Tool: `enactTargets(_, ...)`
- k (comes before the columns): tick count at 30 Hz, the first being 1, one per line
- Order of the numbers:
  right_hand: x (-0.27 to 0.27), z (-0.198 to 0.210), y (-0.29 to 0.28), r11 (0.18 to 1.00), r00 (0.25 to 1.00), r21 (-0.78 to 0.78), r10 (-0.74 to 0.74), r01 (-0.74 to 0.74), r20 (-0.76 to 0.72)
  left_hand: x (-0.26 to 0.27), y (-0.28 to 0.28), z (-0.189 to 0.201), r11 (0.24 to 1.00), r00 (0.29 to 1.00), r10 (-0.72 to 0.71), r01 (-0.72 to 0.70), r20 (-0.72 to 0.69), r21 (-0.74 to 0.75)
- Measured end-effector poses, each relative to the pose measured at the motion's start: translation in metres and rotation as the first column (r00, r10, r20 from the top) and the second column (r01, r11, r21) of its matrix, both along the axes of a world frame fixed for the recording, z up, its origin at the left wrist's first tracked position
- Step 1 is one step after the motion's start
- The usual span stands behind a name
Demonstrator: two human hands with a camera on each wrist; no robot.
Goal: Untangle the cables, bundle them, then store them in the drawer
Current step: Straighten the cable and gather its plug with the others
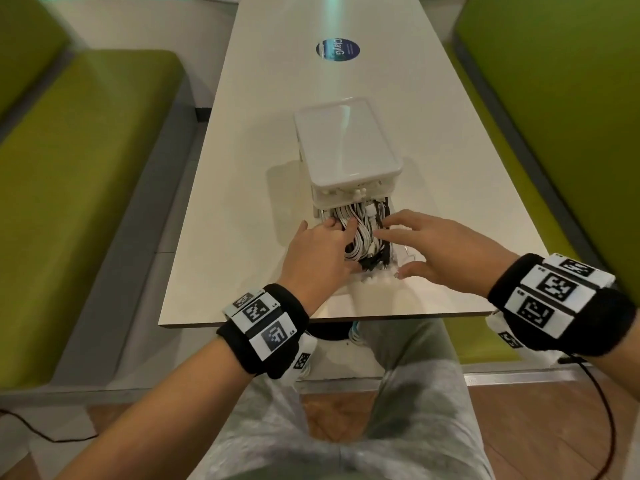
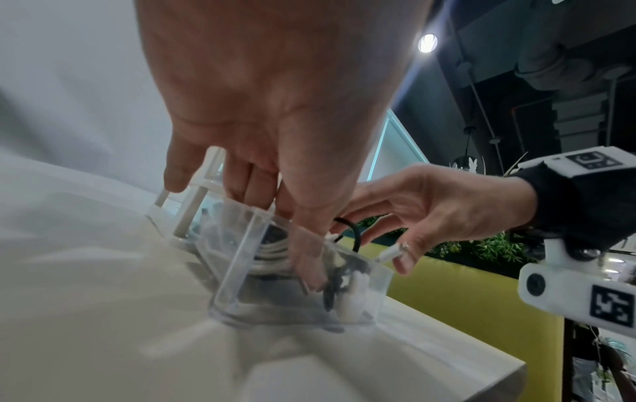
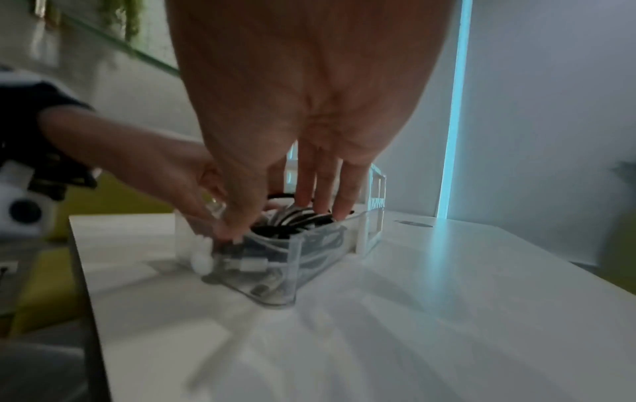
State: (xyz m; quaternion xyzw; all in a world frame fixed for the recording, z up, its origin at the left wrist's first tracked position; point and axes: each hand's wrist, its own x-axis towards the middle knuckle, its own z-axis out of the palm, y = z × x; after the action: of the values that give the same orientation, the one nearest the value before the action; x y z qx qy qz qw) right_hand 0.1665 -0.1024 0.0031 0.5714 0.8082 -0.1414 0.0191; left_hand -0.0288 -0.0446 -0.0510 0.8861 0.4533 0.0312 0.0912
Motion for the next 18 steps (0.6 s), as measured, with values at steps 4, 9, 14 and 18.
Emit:
enactTargets(4, -0.001, -0.006, 0.014, 0.998, 0.987, 0.024, -0.058, 0.063, -0.153, -0.002, 0.003, 0.001, 1.000, 0.999, -0.005, 0.004, -0.035, -0.006)
enactTargets(9, -0.010, -0.022, 0.023, 0.997, 0.992, 0.021, -0.072, 0.074, -0.108, -0.003, 0.002, 0.006, 1.000, 0.999, -0.007, 0.006, -0.047, -0.005)
enactTargets(14, -0.013, -0.037, 0.017, 0.996, 0.992, -0.008, -0.093, 0.093, -0.085, -0.006, -0.001, 0.010, 0.998, 0.997, -0.047, 0.045, -0.061, -0.039)
enactTargets(18, -0.017, -0.036, 0.019, 0.994, 0.994, -0.035, -0.104, 0.103, -0.033, -0.011, -0.001, 0.023, 0.995, 0.996, -0.021, 0.030, 0.092, -0.094)
